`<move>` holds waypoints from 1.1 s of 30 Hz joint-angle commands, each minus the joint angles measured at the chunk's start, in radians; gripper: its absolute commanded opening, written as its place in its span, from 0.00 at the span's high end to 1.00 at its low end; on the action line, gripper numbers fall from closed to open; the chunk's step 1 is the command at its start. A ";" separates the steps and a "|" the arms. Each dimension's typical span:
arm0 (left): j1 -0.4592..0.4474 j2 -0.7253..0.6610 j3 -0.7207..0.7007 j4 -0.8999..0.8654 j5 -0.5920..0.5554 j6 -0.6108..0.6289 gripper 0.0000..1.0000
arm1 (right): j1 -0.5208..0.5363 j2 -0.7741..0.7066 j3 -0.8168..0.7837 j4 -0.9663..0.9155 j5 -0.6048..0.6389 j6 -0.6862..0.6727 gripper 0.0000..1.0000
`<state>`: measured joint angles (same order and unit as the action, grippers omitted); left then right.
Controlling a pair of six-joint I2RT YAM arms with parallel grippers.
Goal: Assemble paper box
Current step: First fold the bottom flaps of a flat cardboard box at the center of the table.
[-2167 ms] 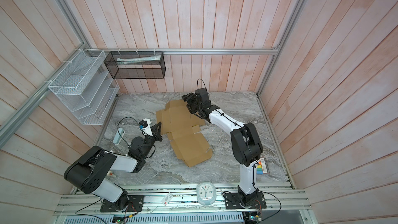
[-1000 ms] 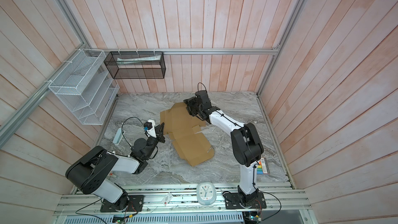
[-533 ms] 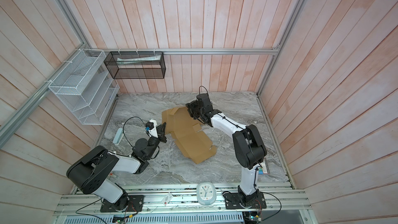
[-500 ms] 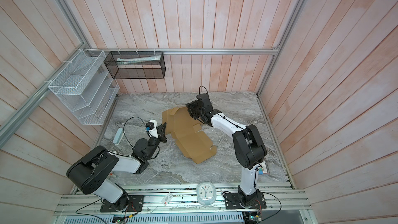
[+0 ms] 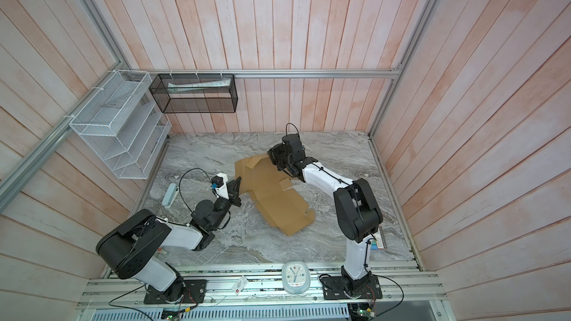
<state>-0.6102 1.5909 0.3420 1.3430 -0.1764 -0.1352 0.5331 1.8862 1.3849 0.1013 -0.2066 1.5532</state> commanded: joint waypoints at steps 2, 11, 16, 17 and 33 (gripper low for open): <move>-0.005 -0.005 -0.003 -0.021 -0.006 -0.002 1.00 | -0.005 -0.035 -0.015 0.032 0.021 -0.028 0.93; -0.005 -0.001 -0.006 -0.023 -0.023 -0.019 0.91 | -0.004 -0.026 -0.008 0.057 0.013 -0.025 0.95; -0.005 -0.031 -0.023 -0.052 -0.011 -0.026 0.77 | -0.003 -0.039 -0.023 0.092 0.021 -0.020 0.98; -0.005 -0.043 -0.029 -0.063 -0.011 -0.025 0.75 | -0.002 -0.044 -0.025 0.090 0.024 -0.023 0.98; 0.057 -0.398 -0.035 -0.558 0.001 -0.142 0.61 | 0.007 -0.052 -0.065 0.121 0.028 -0.063 1.00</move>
<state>-0.5846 1.2346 0.3096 0.9398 -0.1955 -0.2249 0.5343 1.8484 1.3350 0.1947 -0.1833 1.5166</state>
